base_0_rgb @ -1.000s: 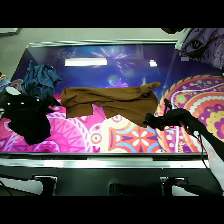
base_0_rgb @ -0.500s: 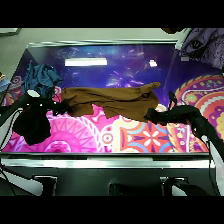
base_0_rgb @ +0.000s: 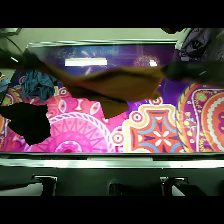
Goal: Fold the clothes and pants, and hang the long-sleeved shirts on hangers.
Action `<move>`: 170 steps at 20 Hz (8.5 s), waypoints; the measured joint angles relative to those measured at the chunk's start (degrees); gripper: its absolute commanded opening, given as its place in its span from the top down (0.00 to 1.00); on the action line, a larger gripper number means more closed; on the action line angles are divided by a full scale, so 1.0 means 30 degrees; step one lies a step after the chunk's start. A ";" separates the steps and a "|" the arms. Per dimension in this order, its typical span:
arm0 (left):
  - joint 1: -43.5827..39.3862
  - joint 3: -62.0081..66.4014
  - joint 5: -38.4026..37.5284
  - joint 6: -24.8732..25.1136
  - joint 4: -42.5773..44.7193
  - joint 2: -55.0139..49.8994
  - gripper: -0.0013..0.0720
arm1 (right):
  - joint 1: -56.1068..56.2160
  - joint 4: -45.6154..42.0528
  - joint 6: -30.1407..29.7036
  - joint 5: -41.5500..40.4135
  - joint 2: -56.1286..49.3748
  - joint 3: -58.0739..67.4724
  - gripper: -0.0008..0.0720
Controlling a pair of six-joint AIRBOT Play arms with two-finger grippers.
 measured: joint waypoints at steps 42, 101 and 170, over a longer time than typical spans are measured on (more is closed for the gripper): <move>0.2965 -0.0219 -0.3140 -0.1304 0.0568 -0.6812 0.26 | -0.3235 -0.3475 0.1188 -0.4750 -1.1927 0.4226 0.39; 0.2273 -2.4502 0.4014 0.0342 -0.6513 0.4269 0.97 | -0.5974 0.0772 -0.4065 -0.3300 -0.4881 -1.3566 0.95; -0.0801 -0.3002 -0.5260 -0.2062 0.2812 -0.8750 0.15 | -0.2980 -0.6003 0.3767 -0.9377 -1.6968 0.4699 0.36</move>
